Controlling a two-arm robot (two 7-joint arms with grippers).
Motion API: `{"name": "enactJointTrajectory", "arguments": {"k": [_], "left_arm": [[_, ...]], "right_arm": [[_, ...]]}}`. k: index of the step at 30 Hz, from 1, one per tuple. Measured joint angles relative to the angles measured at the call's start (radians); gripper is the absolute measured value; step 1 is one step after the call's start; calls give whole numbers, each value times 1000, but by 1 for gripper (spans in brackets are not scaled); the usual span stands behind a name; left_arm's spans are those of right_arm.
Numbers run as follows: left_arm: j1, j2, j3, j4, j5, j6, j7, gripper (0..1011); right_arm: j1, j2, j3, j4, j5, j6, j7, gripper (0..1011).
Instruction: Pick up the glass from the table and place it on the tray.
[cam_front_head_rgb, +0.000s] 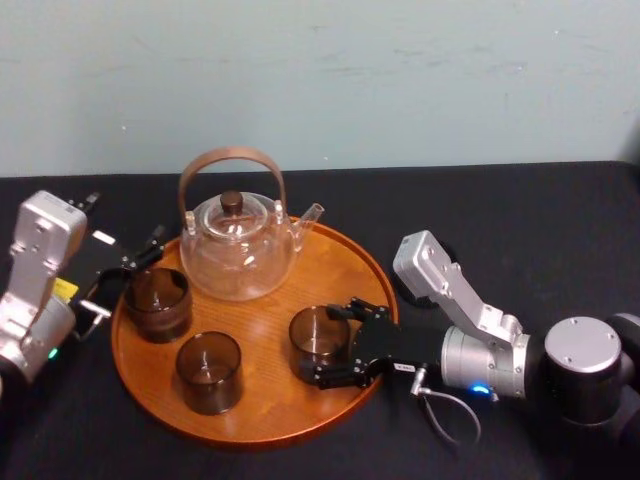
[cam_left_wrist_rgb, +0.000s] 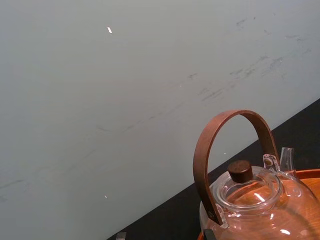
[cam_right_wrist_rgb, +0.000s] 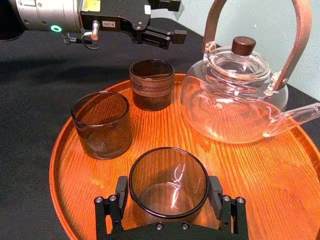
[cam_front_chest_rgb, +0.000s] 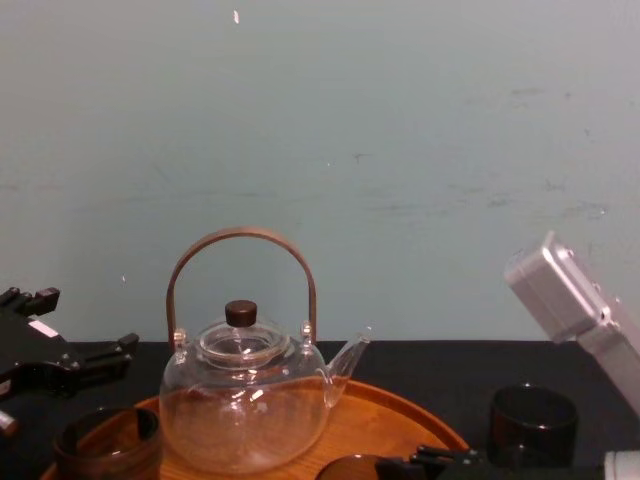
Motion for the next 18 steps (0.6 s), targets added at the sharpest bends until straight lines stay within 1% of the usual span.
{"name": "enactJointTrajectory", "arguments": {"k": [13, 16, 18], "left_arm": [[0, 0, 0, 0, 0, 0, 0, 1001], [0, 0, 0, 0, 0, 0, 0, 1001], [0, 0, 0, 0, 0, 0, 0, 1001]], "right_arm": [[0, 1, 2, -1, 4, 0, 2, 1002], [-9, 13, 12, -17, 17, -1, 10, 1002], [-20, 27, 20, -34, 28, 0, 16, 1002]]}}
